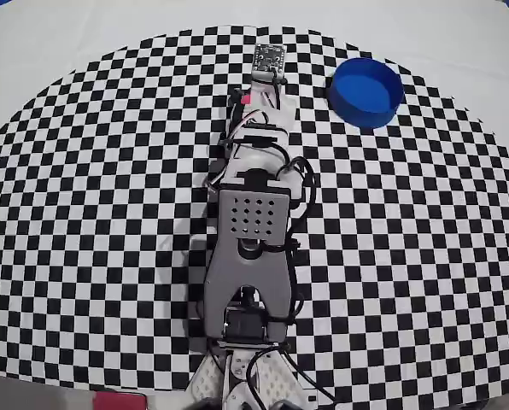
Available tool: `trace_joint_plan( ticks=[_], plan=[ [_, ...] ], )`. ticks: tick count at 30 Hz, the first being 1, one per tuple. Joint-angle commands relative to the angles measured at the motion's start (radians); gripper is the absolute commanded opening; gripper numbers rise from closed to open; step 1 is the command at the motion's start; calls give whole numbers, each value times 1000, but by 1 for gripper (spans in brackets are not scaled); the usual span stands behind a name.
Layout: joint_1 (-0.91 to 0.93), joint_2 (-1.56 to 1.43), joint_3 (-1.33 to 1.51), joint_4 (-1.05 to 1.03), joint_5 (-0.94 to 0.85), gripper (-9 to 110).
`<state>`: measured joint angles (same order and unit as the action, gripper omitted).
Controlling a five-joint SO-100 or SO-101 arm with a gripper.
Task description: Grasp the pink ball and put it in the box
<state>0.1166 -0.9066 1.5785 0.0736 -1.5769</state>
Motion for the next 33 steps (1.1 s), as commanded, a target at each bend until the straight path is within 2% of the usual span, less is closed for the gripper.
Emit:
trace_joint_plan(
  ticks=[1, 29, 31, 32, 33],
  plan=[
    [-5, -9, -64, -2, 6, 26],
    [-5, 2, -69, -2, 5, 26],
    [-6, 2, -69, -2, 0, 6],
    [-8, 2, -69, -2, 5, 0],
    [-8, 3, -69, 2, 6, 0]
  ],
)
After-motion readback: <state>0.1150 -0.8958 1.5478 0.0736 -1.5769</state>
